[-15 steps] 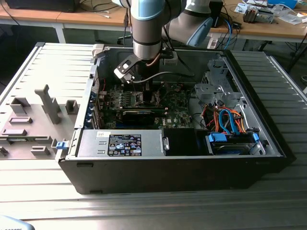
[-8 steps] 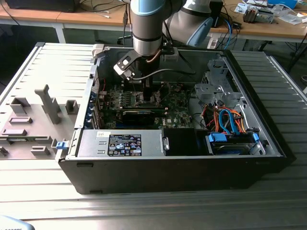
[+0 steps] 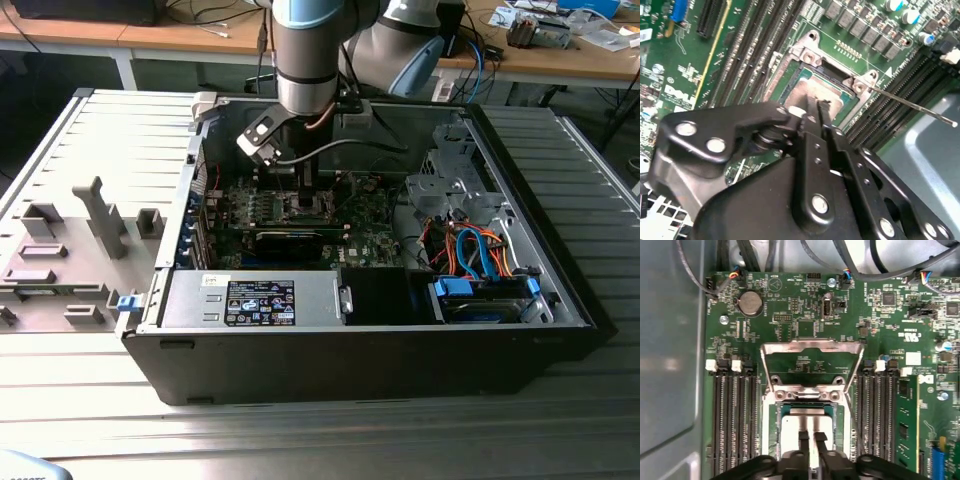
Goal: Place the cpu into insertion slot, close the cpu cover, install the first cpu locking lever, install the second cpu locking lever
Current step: 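Place the cpu into insertion slot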
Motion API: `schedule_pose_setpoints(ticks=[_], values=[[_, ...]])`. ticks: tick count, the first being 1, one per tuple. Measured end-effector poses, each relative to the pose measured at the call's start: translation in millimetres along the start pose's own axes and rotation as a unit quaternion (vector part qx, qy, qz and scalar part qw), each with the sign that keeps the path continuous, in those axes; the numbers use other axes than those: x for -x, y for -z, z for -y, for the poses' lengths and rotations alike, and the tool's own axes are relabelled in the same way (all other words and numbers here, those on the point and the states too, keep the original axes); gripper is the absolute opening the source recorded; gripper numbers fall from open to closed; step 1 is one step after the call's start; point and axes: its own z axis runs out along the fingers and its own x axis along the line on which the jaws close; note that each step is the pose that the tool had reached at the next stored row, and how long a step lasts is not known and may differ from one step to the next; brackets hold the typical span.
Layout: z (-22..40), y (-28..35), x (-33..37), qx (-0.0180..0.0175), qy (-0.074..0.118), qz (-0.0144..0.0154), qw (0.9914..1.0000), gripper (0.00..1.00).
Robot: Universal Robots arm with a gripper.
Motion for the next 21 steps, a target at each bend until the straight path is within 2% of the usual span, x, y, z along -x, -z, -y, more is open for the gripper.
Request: schedule_pose_setpoints(ticks=[1, 3, 6, 10, 13, 15, 17, 18, 20, 21], values=[[-0.1, -0.4, 0.0, -0.0011, 0.001, 0.0007, 1.00000, 0.11], [-1.0, -2.6, 0.0, -0.0053, 0.007, 0.0015, 0.99996, 0.11], [-3.6, -4.3, 0.0, -0.0084, 0.018, 0.0014, 0.99979, 0.11], [-7.2, -5.7, 0.0, -0.0114, 0.019, 0.0013, 0.99976, 0.11], [-8.2, -4.7, 0.0, -0.0114, 0.019, 0.0013, 0.99976, 0.11], [-8.3, -1.4, 0.2, -0.0115, 0.019, 0.0013, 0.99976, 0.11], [-8.6, 5.8, 0.4, -0.0114, 0.019, 0.0013, 0.99976, 0.11], [-8.9, 12.7, 0.6, -0.0114, 0.019, 0.0013, 0.99976, 0.11], [-9.0, 20.0, 0.8, -0.0114, 0.019, 0.0013, 0.99976, 0.11], [-9.3, 26.8, 1.0, -0.0114, 0.019, 0.0013, 0.99976, 0.11]])
